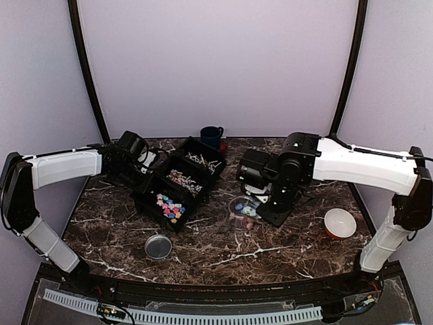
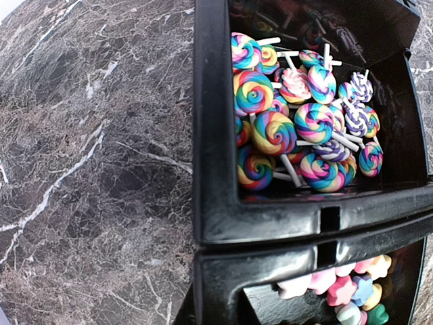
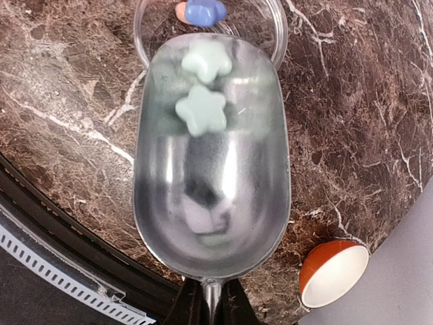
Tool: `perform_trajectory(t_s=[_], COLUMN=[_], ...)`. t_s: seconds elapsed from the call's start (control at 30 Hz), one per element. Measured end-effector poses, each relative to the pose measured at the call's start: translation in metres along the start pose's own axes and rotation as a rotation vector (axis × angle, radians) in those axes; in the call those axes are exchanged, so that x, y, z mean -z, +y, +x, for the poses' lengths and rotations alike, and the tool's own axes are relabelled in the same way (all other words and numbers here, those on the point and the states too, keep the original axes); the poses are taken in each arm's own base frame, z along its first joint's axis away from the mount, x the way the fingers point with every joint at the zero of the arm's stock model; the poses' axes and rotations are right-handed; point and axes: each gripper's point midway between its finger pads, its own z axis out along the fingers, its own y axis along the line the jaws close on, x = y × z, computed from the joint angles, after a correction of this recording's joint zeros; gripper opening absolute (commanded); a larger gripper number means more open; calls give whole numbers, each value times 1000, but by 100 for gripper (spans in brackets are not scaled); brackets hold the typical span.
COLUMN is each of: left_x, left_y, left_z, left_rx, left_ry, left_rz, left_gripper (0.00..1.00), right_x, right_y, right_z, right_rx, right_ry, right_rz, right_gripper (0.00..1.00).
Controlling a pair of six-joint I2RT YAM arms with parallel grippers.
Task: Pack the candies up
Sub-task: Place the fake candies in the packing bottle, then place the plate at the center of the board.
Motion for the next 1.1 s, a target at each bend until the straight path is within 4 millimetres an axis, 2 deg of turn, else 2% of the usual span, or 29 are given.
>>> perform_trajectory(t_s=[0.23,0.67,0.93,1.1], left_x=[0,-1,-13,-23], left_y=[-2,-4,-5,-7], left_z=[0,1,6,5], left_rx=[0,12,36,42], left_ry=[0,3,36,39], left_rz=[10,29,68,87], left_gripper=[0,0,0,0], right_x=[-3,6,18,29], right_y=[-4,-4,-14,-23], right_z=[7,-2,-13,-29], right_rx=[-3,-12,-28,-45], right_ry=[46,23,-58,-175], right_rz=[28,22,64,93], right_gripper=[0,0,0,0])
